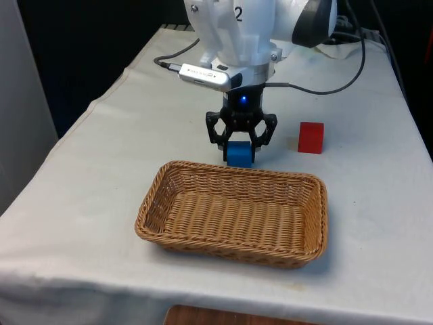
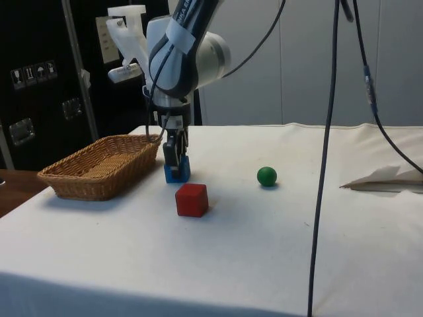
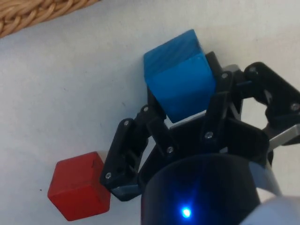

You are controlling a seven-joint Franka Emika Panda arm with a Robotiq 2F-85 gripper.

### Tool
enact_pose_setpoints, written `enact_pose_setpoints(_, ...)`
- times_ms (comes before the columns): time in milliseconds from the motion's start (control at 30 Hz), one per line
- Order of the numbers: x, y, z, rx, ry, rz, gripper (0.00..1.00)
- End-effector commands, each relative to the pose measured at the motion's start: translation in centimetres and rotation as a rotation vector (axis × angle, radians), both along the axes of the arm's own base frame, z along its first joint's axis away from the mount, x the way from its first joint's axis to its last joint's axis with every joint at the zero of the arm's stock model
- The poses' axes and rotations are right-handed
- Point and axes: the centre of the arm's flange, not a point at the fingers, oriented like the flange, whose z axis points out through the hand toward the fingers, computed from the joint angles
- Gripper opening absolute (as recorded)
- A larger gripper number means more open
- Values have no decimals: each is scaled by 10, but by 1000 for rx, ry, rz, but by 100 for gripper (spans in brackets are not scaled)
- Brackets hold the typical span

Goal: Place all non-red objects into the basket.

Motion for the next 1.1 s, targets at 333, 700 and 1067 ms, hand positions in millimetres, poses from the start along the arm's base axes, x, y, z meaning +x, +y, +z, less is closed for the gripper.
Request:
enact_pose_setpoints(333, 8, 2, 15, 10, -18, -9, 2)
enact_pose_setpoints(700, 15, 11, 56, 20, -22, -37, 2)
enact_pose_setpoints(1067, 34, 25, 89, 28, -19, -45, 2)
